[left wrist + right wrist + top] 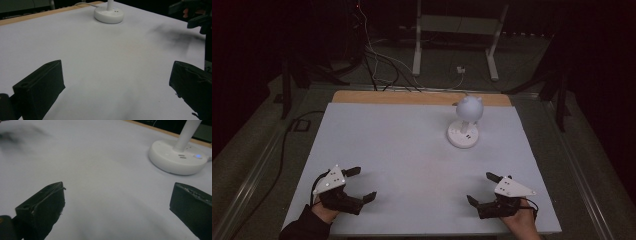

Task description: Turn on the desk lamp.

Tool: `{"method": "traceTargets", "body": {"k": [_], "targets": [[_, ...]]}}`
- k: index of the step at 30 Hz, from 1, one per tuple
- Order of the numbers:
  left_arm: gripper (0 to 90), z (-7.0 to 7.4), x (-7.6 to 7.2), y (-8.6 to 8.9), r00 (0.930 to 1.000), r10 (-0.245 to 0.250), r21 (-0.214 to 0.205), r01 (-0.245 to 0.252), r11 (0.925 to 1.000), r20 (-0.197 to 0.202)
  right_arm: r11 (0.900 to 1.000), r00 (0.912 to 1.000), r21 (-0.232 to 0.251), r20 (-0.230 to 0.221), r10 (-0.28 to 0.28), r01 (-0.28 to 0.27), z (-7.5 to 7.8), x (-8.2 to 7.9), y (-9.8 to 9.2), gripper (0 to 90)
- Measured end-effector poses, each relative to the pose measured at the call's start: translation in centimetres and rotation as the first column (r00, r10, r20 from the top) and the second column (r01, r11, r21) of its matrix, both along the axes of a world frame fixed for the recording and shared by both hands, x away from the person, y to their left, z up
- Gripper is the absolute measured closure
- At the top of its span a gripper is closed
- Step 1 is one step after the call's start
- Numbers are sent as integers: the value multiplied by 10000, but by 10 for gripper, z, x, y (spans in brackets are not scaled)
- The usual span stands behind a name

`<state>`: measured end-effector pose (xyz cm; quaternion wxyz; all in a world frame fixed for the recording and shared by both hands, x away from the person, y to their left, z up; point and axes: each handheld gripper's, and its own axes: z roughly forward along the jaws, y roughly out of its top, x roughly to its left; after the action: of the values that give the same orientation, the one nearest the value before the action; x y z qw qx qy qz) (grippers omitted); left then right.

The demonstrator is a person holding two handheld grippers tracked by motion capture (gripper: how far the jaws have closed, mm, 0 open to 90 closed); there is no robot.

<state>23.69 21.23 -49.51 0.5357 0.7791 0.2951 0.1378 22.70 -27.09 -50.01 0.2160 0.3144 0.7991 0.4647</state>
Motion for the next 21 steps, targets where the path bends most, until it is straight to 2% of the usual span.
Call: {"method": "traceTargets", "body": {"k": [4,6,10,11,16,21], "targets": [[2,0,0,-1,10000,35,152,-35,9999,20,9998,10000,-206,-14,8,-8,0,1,2,0],[2,1,-1,-1,10000,9,-9,-9,10000,90,9998,10000,-196,-82,29,-30,0,1,2,0],[2,1,0,1,9999,83,-39,-83,10000,91,9998,9999,-195,-151,-31,28,0,1,2,0],[2,1,0,1,10000,53,-134,-52,9999,66,9999,9998,-171,-185,-25,22,0,1,2,0],[2,1,0,1,9999,83,-105,-82,9999,77,9998,9994,0,-303,-183,183,5,1,4,0],[2,0,0,0,10000,32,-151,-32,9999,22,9991,9982,298,-519,-287,303,16,1,5,0]]}}
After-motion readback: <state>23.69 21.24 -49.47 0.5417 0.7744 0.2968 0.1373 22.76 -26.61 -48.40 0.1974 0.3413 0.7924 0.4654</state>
